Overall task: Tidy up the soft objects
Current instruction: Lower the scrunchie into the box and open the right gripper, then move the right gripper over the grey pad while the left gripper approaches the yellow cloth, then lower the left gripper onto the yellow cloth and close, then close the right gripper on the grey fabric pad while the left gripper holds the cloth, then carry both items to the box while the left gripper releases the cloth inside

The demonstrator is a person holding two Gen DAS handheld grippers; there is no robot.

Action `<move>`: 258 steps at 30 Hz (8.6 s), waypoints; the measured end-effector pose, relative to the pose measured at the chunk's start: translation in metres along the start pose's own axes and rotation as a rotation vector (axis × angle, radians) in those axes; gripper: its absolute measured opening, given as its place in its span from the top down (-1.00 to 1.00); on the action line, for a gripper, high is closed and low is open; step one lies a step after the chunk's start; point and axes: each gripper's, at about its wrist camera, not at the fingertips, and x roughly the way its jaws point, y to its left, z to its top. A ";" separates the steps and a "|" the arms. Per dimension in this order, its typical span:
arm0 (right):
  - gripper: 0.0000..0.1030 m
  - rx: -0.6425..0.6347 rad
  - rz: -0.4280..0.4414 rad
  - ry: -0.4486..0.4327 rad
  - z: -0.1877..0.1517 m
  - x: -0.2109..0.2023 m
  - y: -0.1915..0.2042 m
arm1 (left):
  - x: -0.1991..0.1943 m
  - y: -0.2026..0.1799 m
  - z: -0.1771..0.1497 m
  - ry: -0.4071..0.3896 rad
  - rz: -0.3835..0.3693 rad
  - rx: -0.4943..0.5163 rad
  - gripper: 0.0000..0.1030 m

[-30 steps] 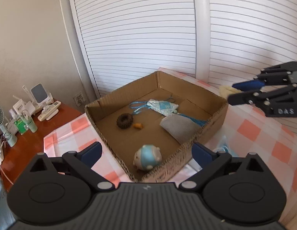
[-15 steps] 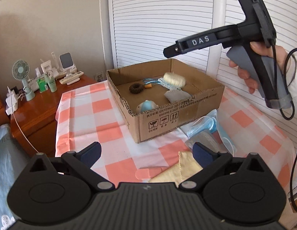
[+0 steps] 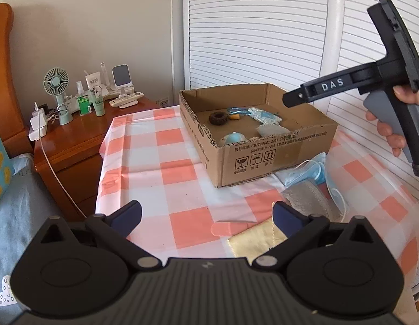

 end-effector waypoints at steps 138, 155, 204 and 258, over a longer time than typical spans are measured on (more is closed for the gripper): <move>-0.68 -0.034 0.091 0.155 -0.134 -0.013 0.024 | 0.062 -0.024 -0.045 0.124 -0.079 -0.036 0.58; -0.71 -0.019 0.094 0.190 -0.125 0.012 0.017 | 0.064 -0.025 -0.043 0.125 -0.086 -0.035 0.57; 0.30 -0.061 0.141 0.075 -0.107 -0.044 0.021 | 0.023 -0.022 -0.015 0.114 -0.177 0.066 0.58; 0.30 -0.011 0.104 -0.030 0.006 -0.011 -0.027 | 0.023 -0.012 0.055 -0.045 0.008 0.105 -0.98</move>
